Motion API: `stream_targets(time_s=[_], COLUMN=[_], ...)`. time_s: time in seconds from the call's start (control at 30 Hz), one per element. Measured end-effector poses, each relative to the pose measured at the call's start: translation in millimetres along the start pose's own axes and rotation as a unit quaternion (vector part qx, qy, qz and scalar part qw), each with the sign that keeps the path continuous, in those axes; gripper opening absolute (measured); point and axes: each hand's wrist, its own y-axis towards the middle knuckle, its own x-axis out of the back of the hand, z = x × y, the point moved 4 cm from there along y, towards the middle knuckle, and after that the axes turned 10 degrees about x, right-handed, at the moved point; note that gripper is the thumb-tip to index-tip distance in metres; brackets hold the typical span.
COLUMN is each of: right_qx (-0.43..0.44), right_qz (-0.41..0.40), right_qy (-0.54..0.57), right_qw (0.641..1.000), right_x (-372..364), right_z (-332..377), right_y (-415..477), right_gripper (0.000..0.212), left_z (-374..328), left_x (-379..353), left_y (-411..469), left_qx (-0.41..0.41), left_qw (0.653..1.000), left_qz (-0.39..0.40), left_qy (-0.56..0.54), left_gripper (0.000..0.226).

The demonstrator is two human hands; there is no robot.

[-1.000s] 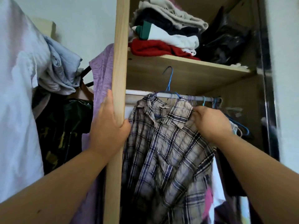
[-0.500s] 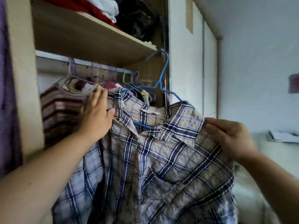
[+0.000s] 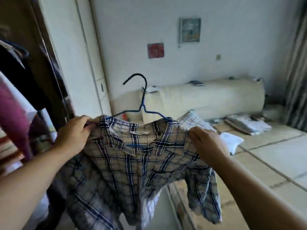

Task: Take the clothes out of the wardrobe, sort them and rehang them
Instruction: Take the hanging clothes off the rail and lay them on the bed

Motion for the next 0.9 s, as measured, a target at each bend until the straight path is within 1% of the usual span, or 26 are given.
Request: stream_targets(time_s=[0.07, 0.13, 0.2, 0.23, 0.27, 0.37, 0.47, 0.57, 0.67, 0.8, 0.9], right_qx=[-0.072, -0.124, -0.197, -0.201, -0.224, -0.322, -0.407, -0.461, -0.511, -0.556, -0.582], right_qz=[0.015, 0.027, 0.046, 0.043, 0.044, 0.058, 0.077, 0.066, 0.055, 0.032, 0.018], right_qy=[-0.020, -0.027, -0.044, -0.041, -0.047, -0.069, -0.116, -0.147, -0.153, -0.177, -0.170], right_qw=[0.997, 0.992, 0.978, 0.978, 0.972, 0.942, 0.903, 0.873, 0.844, 0.811, 0.795], right_x=[3, 3, 16, 16, 24, 65, 114, 160, 201, 240, 248], right_z=[-22, -40, -62, -67, -73, -103, -125, -134, -149, -186, -229], right_y=[-47, -88, -147, -162, -184, -270, -351, -413, -461, -504, -528], right_gripper=[0.016, 0.016, 0.014, 0.013, 0.013, 0.012, 0.018, 0.018, 0.014, 0.013, 0.013], left_z=[-19, -35, -63, -69, -80, -137, -200, -258, -314, -383, -425], left_x=[-30, -52, -85, -92, -104, -150, -191, -221, -244, -273, -305], left_y=[-21, -39, -71, -78, -90, -142, -204, -259, -305, -345, -369], left_qx=[-0.033, -0.042, -0.068, -0.072, -0.081, -0.122, -0.159, -0.190, -0.220, -0.253, -0.258], left_qw=[0.998, 0.996, 0.990, 0.990, 0.987, 0.970, 0.947, 0.922, 0.893, 0.864, 0.848], left_qz=[0.049, 0.072, 0.118, 0.122, 0.136, 0.203, 0.272, 0.334, 0.390, 0.432, 0.462], left_qy=[-0.016, -0.010, -0.019, -0.023, -0.027, -0.055, -0.055, -0.051, -0.047, -0.057, -0.038], left_gripper=[0.016, 0.018, 0.018, 0.018, 0.017, 0.018, 0.021, 0.023, 0.023, 0.023, 0.024])
